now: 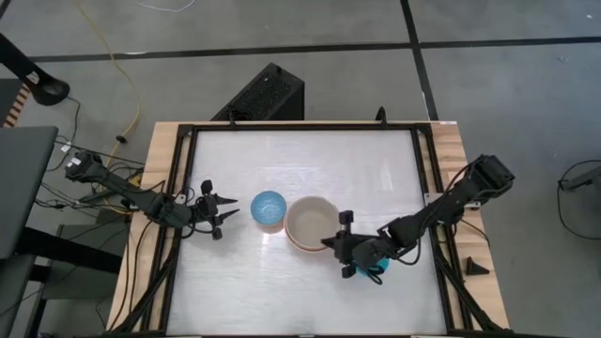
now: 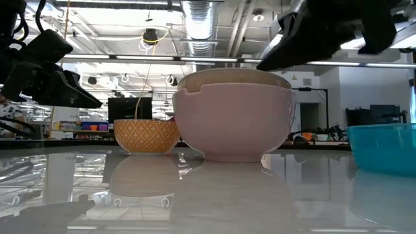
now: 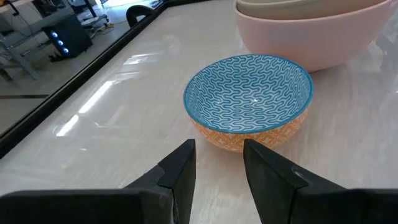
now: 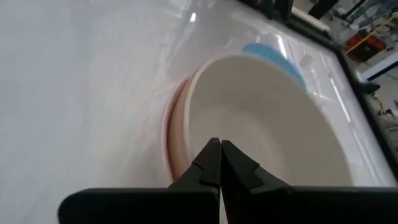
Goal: Nest bowls inside each other
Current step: Stack the light blue bowl on the gray bowl
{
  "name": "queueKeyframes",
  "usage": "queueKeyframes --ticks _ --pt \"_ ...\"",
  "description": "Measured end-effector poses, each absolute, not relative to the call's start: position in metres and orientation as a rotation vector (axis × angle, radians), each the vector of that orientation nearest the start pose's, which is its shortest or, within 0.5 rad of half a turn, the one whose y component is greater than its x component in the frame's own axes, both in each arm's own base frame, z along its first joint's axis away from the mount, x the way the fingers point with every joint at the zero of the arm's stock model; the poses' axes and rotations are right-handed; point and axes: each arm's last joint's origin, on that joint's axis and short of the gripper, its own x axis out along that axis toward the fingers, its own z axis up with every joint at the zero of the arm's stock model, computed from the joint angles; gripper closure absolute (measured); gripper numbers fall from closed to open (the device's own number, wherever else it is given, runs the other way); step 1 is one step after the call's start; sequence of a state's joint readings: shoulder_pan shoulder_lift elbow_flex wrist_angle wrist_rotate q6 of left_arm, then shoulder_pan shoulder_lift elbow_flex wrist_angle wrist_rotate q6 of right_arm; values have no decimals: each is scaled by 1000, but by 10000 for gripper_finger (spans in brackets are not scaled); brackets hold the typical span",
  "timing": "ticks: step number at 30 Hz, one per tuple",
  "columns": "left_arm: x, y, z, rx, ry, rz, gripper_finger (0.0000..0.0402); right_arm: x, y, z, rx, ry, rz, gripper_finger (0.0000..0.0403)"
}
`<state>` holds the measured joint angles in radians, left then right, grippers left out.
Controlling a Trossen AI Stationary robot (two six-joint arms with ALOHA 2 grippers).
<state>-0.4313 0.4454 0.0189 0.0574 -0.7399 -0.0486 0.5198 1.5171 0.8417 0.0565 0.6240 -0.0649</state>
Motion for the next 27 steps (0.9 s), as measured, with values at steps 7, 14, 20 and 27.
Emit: queueKeyframes --ticks 7,14,20,27 --pt "111 -29 138 157 301 312 276 275 142 234 -463 558 -41 375" --pt "111 -29 138 158 303 312 276 256 137 260 -266 668 12 352" --pt "110 -29 138 159 304 312 276 234 134 257 126 911 50 317" --pt "110 -29 138 159 304 313 276 218 160 228 209 1131 17 218"
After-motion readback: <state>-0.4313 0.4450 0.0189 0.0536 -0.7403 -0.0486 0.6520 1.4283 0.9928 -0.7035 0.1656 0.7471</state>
